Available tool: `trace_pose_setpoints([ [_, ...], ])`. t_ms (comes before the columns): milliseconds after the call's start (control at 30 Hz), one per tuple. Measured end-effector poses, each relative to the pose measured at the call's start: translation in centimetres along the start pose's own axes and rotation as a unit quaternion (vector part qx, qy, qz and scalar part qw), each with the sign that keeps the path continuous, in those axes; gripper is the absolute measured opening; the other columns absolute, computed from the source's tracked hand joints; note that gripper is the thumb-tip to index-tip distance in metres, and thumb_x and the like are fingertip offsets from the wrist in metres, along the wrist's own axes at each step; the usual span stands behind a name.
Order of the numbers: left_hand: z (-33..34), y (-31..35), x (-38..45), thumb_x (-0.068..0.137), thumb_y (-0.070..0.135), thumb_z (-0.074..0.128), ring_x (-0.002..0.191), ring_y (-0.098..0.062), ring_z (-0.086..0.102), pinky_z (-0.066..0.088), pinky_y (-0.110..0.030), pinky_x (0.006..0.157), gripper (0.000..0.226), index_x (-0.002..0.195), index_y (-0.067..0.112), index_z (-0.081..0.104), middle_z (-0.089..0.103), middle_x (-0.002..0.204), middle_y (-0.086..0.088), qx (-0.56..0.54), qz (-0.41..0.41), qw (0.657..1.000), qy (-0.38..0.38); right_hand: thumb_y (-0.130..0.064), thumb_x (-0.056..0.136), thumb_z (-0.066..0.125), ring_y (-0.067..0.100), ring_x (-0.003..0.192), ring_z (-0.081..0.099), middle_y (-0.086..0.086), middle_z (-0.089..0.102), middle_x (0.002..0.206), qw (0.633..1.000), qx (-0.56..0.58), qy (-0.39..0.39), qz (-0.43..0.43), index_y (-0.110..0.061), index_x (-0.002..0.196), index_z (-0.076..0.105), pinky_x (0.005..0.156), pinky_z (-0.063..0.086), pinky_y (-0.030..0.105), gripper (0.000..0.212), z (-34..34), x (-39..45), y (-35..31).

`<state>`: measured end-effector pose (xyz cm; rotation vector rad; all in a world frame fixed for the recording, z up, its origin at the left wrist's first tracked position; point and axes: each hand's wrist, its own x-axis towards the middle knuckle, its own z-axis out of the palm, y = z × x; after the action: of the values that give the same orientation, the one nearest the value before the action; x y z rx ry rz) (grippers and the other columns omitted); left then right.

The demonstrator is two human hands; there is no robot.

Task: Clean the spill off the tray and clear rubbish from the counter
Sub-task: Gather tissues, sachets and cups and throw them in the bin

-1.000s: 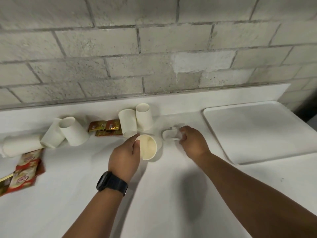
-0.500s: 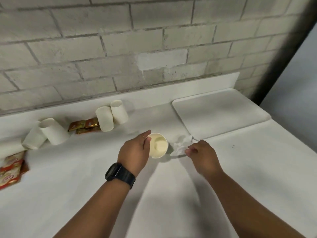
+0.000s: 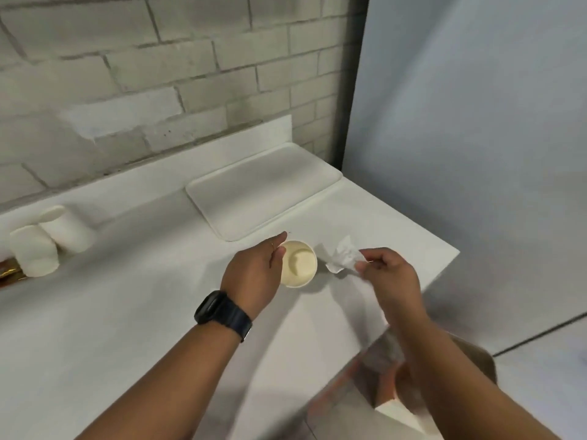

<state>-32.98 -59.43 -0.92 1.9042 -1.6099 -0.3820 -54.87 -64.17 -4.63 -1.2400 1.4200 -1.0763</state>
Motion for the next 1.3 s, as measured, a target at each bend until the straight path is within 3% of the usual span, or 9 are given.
trace_pose_setpoints([
  [167,6.5,7.8,-0.6,0.098,0.025,0.043,0.117,-0.014,0.058,0.041,-0.019,0.093,0.037,0.134,0.03,0.052,0.062,0.128,0.007,-0.022,0.073,0.995,-0.069,0.0,0.082,0.068,0.016,0.069,0.062,0.0,0.068,0.079,0.974,0.133,0.173,0.06,-0.02,0.084,0.064,0.07,0.051,0.029,0.021,-10.9,-0.3,4.9],
  [367,14.4,15.1,-2.4,0.099,0.027,0.042,0.114,-0.014,0.06,0.043,-0.019,0.092,0.037,0.134,0.031,0.053,0.062,0.127,0.009,-0.016,0.146,0.977,-0.154,-0.013,0.08,0.069,0.017,0.069,0.06,0.0,0.066,0.078,0.925,0.016,0.315,0.211,-0.016,0.084,0.064,0.062,0.046,0.026,0.008,-22.3,-2.4,14.4],
  [533,21.9,17.9,-4.3,0.099,0.027,0.042,0.111,-0.011,0.06,0.044,-0.021,0.089,0.035,0.131,0.031,0.055,0.057,0.13,0.018,0.018,0.169,0.954,-0.248,-0.008,0.079,0.065,0.023,0.074,0.062,0.005,0.069,0.084,0.907,-0.067,0.261,0.324,-0.017,0.082,0.063,0.069,0.05,0.033,0.01,-26.6,-4.0,22.5],
  [733,29.4,17.6,-5.3,0.099,0.021,0.043,0.12,-0.015,0.055,0.033,-0.011,0.087,0.037,0.134,0.029,0.052,0.059,0.131,0.007,0.023,0.08,0.943,-0.322,-0.013,0.081,0.063,0.026,0.084,0.062,0.006,0.066,0.086,0.904,-0.134,0.19,0.359,-0.019,0.081,0.062,0.069,0.038,0.023,0.006,-28.3,-3.8,28.4],
  [800,31.3,17.1,-5.6,0.1,0.019,0.041,0.121,-0.017,0.053,0.034,-0.013,0.089,0.038,0.135,0.026,0.051,0.057,0.134,0.003,0.03,0.044,0.94,-0.338,-0.02,0.081,0.065,0.026,0.091,0.064,0.007,0.069,0.093,0.901,-0.14,0.169,0.375,-0.019,0.089,0.065,0.07,0.039,0.022,0.008,-28.7,-3.2,30.2],
  [967,35.5,16.2,-6.0,0.1,0.017,0.038,0.123,-0.022,0.051,0.038,-0.025,0.098,0.04,0.138,0.027,0.048,0.054,0.138,-0.001,0.052,-0.031,0.933,-0.355,-0.03,0.083,0.066,0.027,0.106,0.061,0.008,0.063,0.119,0.901,-0.121,0.079,0.409,-0.016,0.128,0.056,0.085,0.047,0.03,0.048,-29.7,-1.8,33.2],
  [1167,40.6,16.3,-6.0,0.098,0.013,0.039,0.116,-0.024,0.057,0.044,-0.027,0.094,0.045,0.14,0.027,0.043,0.055,0.136,-0.003,0.037,-0.076,0.909,-0.408,-0.034,0.084,0.066,0.023,0.094,0.061,0.007,0.065,0.102,0.889,-0.077,0.06,0.447,-0.013,0.121,0.062,0.087,0.048,0.036,0.042,-31.0,-3.7,35.1],
  [1233,42.0,16.6,-6.1,0.095,0.013,0.041,0.099,-0.027,0.063,0.053,-0.038,0.09,0.051,0.144,0.028,0.037,0.058,0.129,-0.008,0.014,-0.097,0.886,-0.454,-0.035,0.084,0.066,0.022,0.09,0.062,0.005,0.065,0.097,0.885,-0.076,0.059,0.455,-0.015,0.114,0.065,0.083,0.049,0.036,0.036,-31.4,-4.4,35.6],
  [1300,43.0,16.9,-6.5,0.094,0.012,0.044,0.109,-0.029,0.059,0.051,-0.045,0.094,0.06,0.149,0.024,0.024,0.051,0.137,-0.012,0.014,-0.107,0.853,-0.511,-0.035,0.085,0.064,0.025,0.096,0.065,0.006,0.067,0.101,0.884,-0.083,0.06,0.457,-0.02,0.108,0.064,0.084,0.05,0.037,0.028,-31.8,-4.7,35.3],
])
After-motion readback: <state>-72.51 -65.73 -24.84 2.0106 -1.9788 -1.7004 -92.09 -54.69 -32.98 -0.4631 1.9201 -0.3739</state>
